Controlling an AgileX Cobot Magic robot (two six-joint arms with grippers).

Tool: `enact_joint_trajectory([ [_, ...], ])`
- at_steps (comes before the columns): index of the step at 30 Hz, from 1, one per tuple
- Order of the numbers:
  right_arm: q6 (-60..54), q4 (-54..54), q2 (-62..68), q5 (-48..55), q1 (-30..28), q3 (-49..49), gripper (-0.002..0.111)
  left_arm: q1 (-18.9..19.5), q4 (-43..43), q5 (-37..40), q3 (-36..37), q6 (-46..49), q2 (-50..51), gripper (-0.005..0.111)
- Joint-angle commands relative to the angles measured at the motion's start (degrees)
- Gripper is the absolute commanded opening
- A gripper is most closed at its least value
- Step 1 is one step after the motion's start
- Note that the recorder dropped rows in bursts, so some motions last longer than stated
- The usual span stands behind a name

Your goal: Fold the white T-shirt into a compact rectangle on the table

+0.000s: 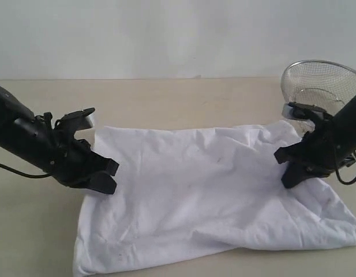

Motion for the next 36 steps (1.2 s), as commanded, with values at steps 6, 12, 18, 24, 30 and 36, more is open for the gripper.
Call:
enact_joint_trajectory([
  [6,0.1,1.8,-6.0,9.6,2.6,-3.3,0.000,-0.3,-1.4,1.0,-0.3,-0.4,0.0,0.005],
  [12,1.8,2.5,-10.8,10.4,11.3,-5.6,0.000,-0.3,-1.3,0.9,-0.3,-0.4,0.0,0.005],
  [18,7.8,2.5,-12.0,10.3,19.7,-10.2,0.000,-0.3,-1.3,1.0,-0.3,-0.4,0.0,0.005],
  [24,11.2,1.8,-12.0,8.9,26.5,-13.4,0.000,-0.3,-1.3,1.0,-0.3,-0.4,0.0,0.005],
  [30,13.6,-1.1,-11.8,3.8,32.3,-14.4,0.000,-0.3,-0.6,3.0,-0.3,-0.1,0.0,0.005],
  [36,14.0,-1.9,-7.4,2.3,34.6,-14.5,0.000,-0.3,0.8,5.5,-0.3,-0.1,-3.2,0.005],
])
